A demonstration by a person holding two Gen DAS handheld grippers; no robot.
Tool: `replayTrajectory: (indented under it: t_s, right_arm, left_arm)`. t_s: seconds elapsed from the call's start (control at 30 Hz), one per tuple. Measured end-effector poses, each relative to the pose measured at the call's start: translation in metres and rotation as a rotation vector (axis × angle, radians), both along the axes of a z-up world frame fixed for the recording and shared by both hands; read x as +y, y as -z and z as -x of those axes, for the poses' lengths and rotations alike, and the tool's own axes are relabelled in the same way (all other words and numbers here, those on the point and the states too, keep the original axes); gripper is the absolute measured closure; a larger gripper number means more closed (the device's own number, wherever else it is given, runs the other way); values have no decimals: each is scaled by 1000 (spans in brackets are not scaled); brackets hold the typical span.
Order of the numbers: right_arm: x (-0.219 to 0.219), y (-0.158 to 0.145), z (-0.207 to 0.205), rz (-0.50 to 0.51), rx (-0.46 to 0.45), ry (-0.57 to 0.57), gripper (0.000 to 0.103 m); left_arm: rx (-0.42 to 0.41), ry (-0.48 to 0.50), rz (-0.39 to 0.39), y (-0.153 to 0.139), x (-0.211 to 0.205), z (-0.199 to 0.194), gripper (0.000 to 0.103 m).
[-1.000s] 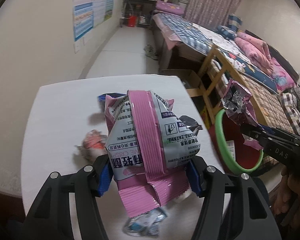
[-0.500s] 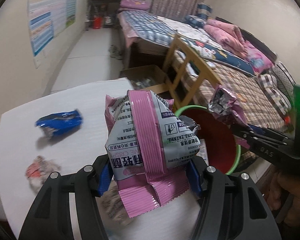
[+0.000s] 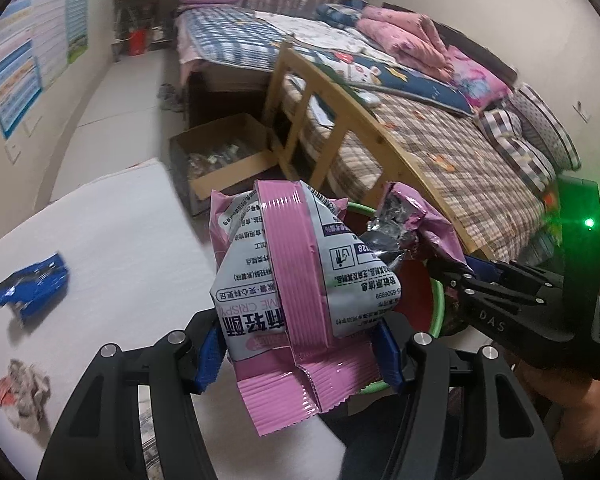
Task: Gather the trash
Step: 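Carry both bags over the green bin and open both tools to drop them, then move both tools back over the table toward the remaining trash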
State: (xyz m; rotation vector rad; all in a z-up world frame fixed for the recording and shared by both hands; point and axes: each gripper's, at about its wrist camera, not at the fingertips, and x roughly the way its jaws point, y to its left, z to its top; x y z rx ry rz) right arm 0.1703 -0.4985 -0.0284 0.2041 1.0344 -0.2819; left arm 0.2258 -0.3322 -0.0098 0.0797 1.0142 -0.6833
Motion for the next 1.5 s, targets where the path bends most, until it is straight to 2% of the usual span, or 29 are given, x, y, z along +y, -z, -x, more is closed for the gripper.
replayTrajectory:
  t_s: [0.2,0.53,0.6,0.63,0.67,0.7,0.73,0.77,0.8,1.03,1.27,1.5]
  right_arm:
    - [-17,7,0,-10,11,30,73]
    - [-18,21,-8,-34,41,19,72]
    - [-20,22,-9,-33,49,24,68]
    - [-21,22,-8,-34,50,26,64]
    - [-22,22,-8,-31,50,26,55]
    - [-22,22,-8,-29,50,26,48]
    - [-22,20,-6,-20,44,25,37]
    - [-21,20,-6,-14,42,26,35]
    - [-20,19,-5,-13,42,24,35]
    - [2,11,-1,4,27,-20,10]
    - [41,4,2,-7,15,-80,6]
    - [103,-2,-2,-35,7,-197,5]
  left_arm:
    - [6,43,-34,10,-20,3,44]
    - [36,45,-67,23,-35,-4,43]
    - [38,41,-73,25,-37,-5,36]
    - [36,39,-71,25,-37,-6,28]
    - [32,37,-71,25,-36,-6,19]
    - [23,34,-69,24,-34,-5,15]
    - [19,30,-68,24,-32,-5,12]
    - [21,28,-66,24,-29,-5,12]
    - [28,23,-63,23,-26,-6,12]
    - [25,-72,-44,14,20,-7,8]
    - [18,-208,-33,6,91,-1,8]
    - [-4,-324,-44,-2,169,10,8]
